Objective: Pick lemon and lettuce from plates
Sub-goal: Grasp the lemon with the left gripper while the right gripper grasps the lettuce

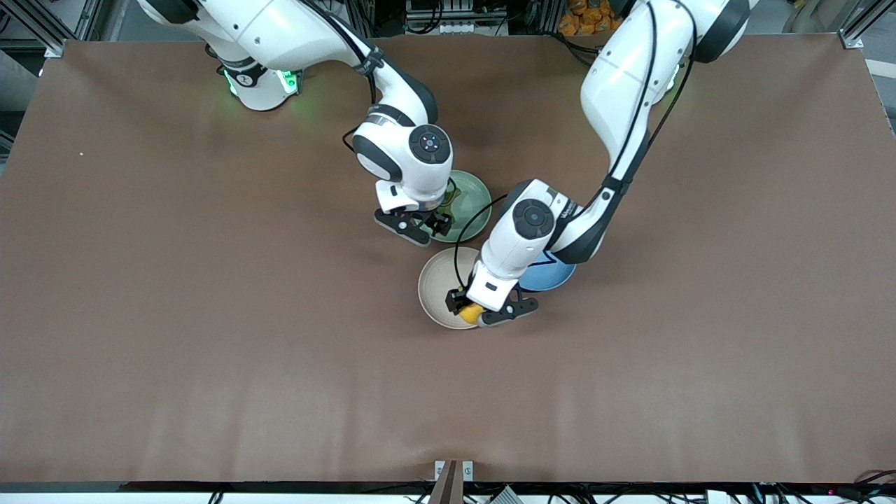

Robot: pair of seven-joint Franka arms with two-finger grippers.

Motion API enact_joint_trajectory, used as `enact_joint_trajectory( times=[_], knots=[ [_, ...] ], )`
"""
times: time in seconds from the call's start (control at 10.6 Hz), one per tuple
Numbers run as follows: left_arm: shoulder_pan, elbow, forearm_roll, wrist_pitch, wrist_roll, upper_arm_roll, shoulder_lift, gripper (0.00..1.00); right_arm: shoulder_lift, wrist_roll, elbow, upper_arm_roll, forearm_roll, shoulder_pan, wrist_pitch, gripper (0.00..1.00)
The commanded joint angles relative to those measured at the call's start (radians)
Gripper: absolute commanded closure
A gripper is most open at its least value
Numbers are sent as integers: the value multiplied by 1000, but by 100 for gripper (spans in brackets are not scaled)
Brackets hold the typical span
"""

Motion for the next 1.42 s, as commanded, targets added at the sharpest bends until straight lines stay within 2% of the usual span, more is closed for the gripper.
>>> enact_joint_trajectory(
  times=[0.0,0.09,0.38,0.57,0.85,1.04,1.23,1.32],
  knots=[
    [35,-28,-8,-106,-28,45,-141,100,45,32,51,45,-38,13,5,0],
    [59,-31,-8,-132,6,45,-172,100,54,35,51,64,-65,14,5,0],
    [169,-34,-8,-322,214,45,-243,100,94,46,49,88,-101,30,5,0],
    [229,-34,-8,-420,325,45,-255,100,118,47,49,102,-114,33,8,0],
    [305,-96,65,-469,444,47,-267,100,131,49,49,108,-118,34,23,0],
    [386,-164,67,-477,600,47,-276,100,131,47,51,110,-118,33,23,37],
    [472,-183,69,-477,694,47,-267,100,131,53,55,114,-111,25,23,77],
    [481,-195,79,-476,701,48,-263,100,131,67,57,114,-110,24,23,89]
  ],
)
